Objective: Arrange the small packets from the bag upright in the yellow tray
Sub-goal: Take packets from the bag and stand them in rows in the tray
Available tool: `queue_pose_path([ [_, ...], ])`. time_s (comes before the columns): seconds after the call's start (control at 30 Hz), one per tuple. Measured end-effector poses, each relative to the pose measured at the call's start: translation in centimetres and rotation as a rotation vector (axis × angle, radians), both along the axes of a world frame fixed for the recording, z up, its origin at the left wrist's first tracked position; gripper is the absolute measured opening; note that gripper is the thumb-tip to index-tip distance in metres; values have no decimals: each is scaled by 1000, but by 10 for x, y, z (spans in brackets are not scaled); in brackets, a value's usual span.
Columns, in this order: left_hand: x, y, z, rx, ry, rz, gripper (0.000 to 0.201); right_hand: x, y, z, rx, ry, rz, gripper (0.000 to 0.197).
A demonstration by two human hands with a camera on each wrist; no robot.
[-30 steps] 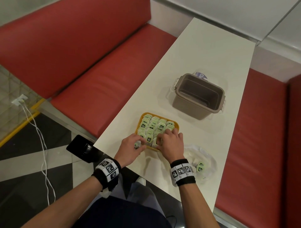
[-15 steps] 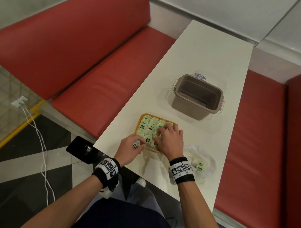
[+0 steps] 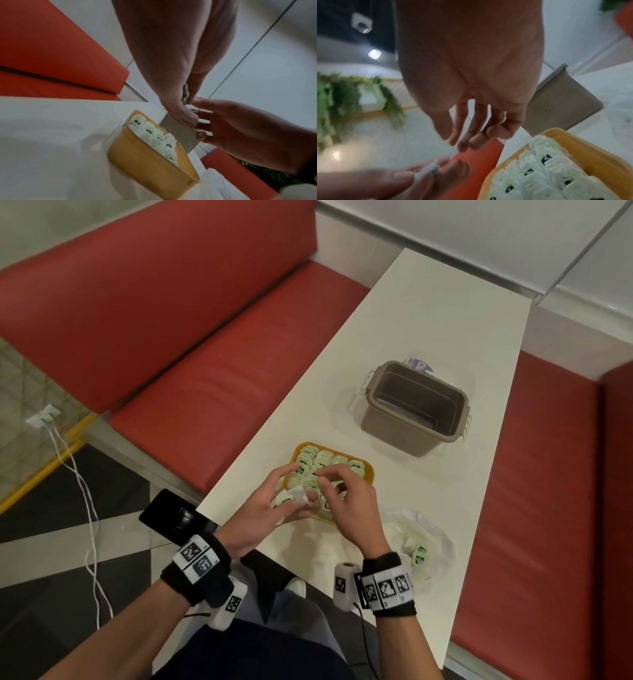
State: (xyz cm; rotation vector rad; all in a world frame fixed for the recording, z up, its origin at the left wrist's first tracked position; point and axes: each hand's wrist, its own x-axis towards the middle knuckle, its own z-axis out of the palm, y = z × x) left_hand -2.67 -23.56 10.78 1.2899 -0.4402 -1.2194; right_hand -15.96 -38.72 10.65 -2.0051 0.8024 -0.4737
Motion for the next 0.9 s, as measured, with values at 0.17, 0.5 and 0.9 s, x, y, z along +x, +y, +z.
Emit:
queue_pose_path([
  [0.17, 7, 5, 21, 61, -283, -219, 69, -11, 11, 7, 106, -22, 193, 20],
  [0.5, 24, -7, 33, 55, -609, 58, 28, -13, 8, 5, 324, -32, 108, 7],
  [0.9, 28, -18, 13, 82, -736, -38, 14, -11, 4, 28, 129, -87, 28, 13],
])
